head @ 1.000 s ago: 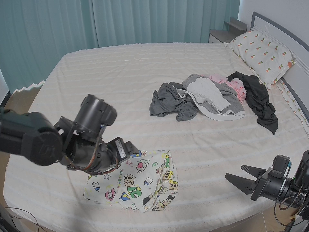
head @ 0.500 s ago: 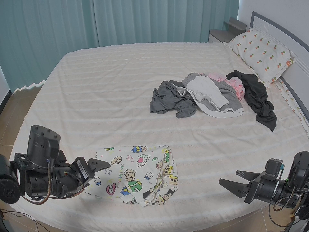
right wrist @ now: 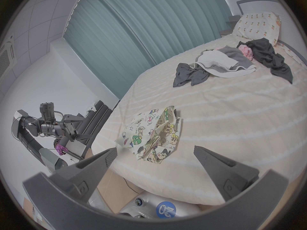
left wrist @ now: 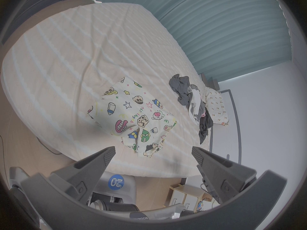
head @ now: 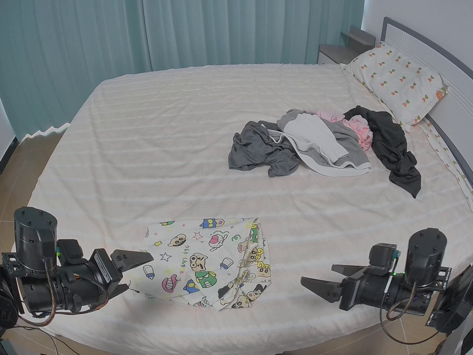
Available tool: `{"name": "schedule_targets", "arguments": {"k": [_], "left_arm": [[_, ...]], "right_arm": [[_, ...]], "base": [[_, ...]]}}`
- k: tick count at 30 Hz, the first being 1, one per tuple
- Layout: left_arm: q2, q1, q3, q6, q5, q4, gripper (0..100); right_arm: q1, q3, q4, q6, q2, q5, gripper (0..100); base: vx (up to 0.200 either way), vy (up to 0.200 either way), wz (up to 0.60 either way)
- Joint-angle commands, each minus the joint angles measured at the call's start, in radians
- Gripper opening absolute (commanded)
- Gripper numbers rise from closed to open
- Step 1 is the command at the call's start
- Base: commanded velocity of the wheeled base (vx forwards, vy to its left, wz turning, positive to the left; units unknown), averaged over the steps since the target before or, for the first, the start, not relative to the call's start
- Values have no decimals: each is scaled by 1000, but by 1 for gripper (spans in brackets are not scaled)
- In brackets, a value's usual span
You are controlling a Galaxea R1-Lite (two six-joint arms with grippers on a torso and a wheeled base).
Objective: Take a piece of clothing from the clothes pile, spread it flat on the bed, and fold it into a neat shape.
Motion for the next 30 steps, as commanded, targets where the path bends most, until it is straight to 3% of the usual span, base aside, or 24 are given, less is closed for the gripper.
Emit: {"name": "schedule_targets", "arguments": {"k": [1,9,18,30], "left_arm": [[-15,67,14,0,-57,0,100],[-12,77,17,0,-58,-2,100],[-6,76,48,6,-63,-45,100],[34,76,58,4,-62,-71,100]], "right_arm": [[40,-104,-1,6,170,2,100],[143,-187,-8,126,308,-1,100],[184,-214,-13,216,372,0,100],[186,-216,-1,219,469,-10,100]], "base": [[0,200,0],[0,200,0],[0,0,0],[0,0,0]]}}
